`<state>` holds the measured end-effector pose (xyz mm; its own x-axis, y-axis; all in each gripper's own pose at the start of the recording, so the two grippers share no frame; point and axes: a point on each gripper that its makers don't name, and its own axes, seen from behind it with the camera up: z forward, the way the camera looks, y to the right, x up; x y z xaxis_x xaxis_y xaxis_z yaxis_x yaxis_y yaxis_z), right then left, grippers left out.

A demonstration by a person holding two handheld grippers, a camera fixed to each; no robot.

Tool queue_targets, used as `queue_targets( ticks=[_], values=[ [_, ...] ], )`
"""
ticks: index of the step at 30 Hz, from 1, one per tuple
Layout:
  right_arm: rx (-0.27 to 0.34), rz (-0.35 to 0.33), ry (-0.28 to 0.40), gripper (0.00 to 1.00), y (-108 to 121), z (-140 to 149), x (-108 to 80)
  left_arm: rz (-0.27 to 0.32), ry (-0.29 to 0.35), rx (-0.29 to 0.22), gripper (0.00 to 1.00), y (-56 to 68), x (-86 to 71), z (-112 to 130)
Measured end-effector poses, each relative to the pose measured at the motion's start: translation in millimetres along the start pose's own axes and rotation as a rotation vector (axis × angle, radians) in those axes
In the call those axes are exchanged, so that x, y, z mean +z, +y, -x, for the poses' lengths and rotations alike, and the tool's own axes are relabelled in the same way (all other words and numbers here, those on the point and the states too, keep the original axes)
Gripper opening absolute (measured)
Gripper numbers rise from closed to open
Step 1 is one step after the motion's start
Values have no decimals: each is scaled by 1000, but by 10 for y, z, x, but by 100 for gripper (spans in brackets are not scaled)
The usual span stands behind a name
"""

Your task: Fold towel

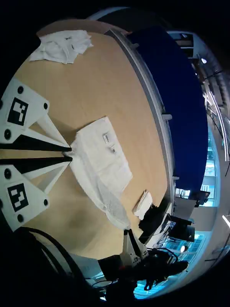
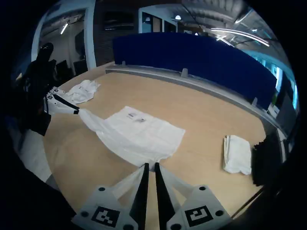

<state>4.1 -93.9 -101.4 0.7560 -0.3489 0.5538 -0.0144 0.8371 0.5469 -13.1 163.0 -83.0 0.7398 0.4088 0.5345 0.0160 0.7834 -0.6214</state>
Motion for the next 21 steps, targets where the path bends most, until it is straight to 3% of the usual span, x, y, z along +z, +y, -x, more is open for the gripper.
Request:
queue_targets(
  ticks=[6, 12, 21],
  values=[
    [-5, -2, -8, 12, -29, 7, -145, 15, 7, -35, 10, 74, -126, -55],
    [13, -6, -9, 12, -33, 13, -140, 11, 5, -44, 10, 82, -128, -53],
    [-4, 1, -3, 12, 63, -131, 14, -21, 1, -51, 10, -58, 4, -151]
  ],
)
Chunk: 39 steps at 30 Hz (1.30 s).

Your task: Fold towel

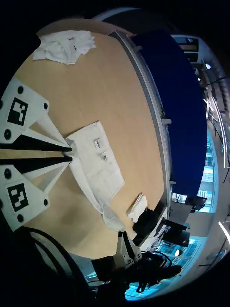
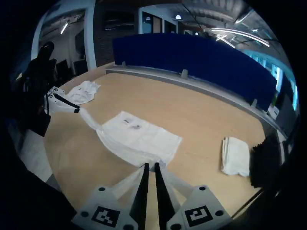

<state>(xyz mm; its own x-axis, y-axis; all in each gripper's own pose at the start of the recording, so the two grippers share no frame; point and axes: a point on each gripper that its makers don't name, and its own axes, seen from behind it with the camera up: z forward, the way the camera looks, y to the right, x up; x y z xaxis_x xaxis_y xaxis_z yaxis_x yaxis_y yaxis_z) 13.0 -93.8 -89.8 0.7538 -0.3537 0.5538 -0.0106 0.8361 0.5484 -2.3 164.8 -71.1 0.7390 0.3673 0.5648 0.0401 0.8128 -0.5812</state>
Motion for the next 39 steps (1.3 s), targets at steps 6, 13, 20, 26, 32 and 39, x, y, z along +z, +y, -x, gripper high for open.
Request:
queue_targets(
  ticks=[6, 13, 20, 26, 32, 39],
  values=[
    [-6, 8, -5, 12, 162, -150, 264, -22, -14, -15, 10, -163, 221, -118],
    [12, 15, -44, 12, 367, -169, 706, -37, -53, -27, 10, -355, 600, -106],
    [40, 14, -93, 12, 501, -70, 1073, -29, -100, -39, 10, -477, 968, -27],
    [56, 17, -118, 12, 554, 6, 1231, -24, -116, -40, 10, -537, 1124, 37],
    [66, 27, -129, 12, 608, 26, 1374, -46, -142, -22, 10, -612, 1249, 121],
    [57, 40, -141, 14, 651, 31, 1493, -72, -152, 17, 13, -696, 1367, 138]
  ],
)
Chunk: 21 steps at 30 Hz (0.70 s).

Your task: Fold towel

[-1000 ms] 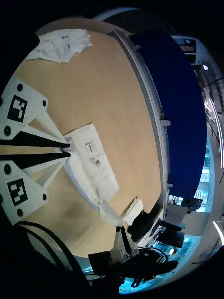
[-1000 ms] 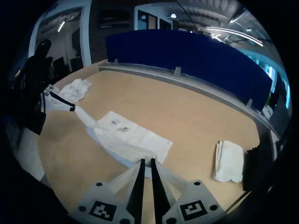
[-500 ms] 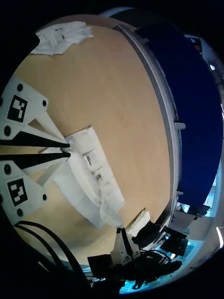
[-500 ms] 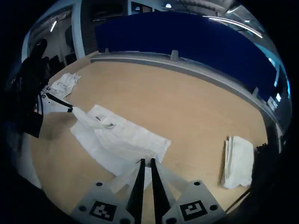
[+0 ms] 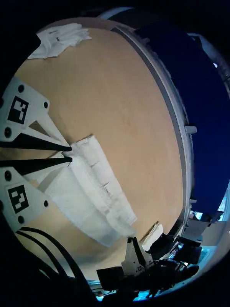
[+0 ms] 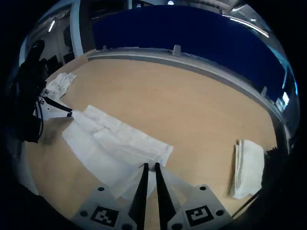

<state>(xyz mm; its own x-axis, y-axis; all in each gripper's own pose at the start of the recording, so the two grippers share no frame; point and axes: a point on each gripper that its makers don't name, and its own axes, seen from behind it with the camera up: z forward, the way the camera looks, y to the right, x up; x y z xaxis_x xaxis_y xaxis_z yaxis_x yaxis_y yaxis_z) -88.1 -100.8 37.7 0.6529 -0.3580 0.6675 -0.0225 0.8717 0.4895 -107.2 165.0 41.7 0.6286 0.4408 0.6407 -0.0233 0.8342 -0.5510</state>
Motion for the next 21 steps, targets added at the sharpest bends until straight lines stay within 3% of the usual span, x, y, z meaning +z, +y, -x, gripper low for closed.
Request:
queue_targets(
  ticks=[5, 8, 11, 16, 21],
  values=[
    [-1, 14, 2, 17, 38, -22, 35, -7, 1, 11, 16, -36, 40, -43],
    [1, 24, 1, 30, 62, -21, 56, -13, 1, 12, 23, -64, 52, -56],
    [1, 35, -2, 44, 87, -7, 75, -22, -3, 8, 43, -104, 48, -49],
    [-2, 62, 11, 54, 139, -23, 85, -35, -8, -5, 71, -176, 32, -32],
    [0, 88, 26, 67, 202, -71, 83, -66, 9, -9, 84, -279, -8, -65]
  ],
)
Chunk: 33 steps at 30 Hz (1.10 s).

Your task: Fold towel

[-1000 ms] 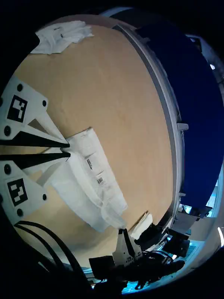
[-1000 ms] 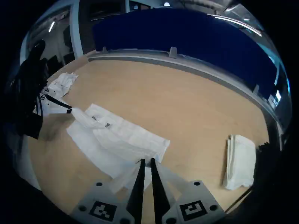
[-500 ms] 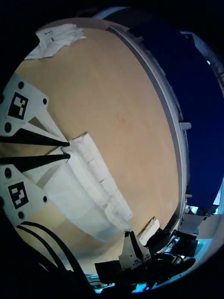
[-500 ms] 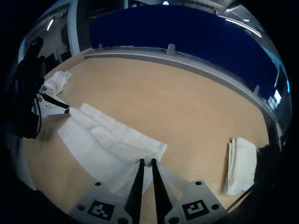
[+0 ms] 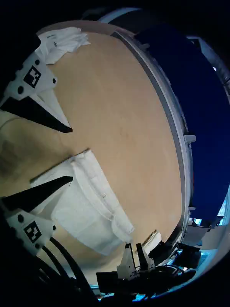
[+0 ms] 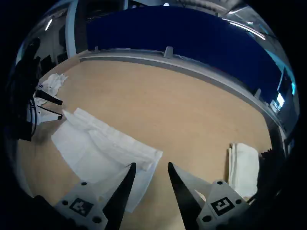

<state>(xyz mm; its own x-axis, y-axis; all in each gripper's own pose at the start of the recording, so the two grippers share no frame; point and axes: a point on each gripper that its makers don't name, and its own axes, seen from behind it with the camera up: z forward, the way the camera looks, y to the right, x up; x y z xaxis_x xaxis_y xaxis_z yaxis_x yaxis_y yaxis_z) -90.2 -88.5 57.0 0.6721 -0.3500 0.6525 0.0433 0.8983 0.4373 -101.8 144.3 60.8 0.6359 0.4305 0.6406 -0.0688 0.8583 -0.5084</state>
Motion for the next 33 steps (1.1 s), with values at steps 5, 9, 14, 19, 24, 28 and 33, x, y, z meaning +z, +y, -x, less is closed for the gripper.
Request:
queue_targets(
  ticks=[5, 9, 14, 19, 24, 28, 33],
  values=[
    [-2, 12, 28, 93, 9, -96, -35, -12, 15, 4, 91, -37, -37, -36],
    [-8, 15, 37, 100, -1, -133, -63, -11, 26, -3, 91, -31, -57, -61],
    [-14, 7, 40, 100, -24, -134, -99, -10, 32, -10, 91, -15, -81, -83],
    [-10, 0, 39, 100, -43, -100, -144, -11, 39, -13, 91, -4, -109, -89],
    [-7, -11, 35, 100, -80, -37, -220, -17, 43, -19, 91, -5, -186, -39],
    [-12, -17, 29, 100, -110, 45, -299, -27, 40, -33, 91, -18, -279, 60],
    [-20, -35, 16, 100, -184, 198, -403, -34, 40, -64, 91, -4, -442, 219]
  ],
)
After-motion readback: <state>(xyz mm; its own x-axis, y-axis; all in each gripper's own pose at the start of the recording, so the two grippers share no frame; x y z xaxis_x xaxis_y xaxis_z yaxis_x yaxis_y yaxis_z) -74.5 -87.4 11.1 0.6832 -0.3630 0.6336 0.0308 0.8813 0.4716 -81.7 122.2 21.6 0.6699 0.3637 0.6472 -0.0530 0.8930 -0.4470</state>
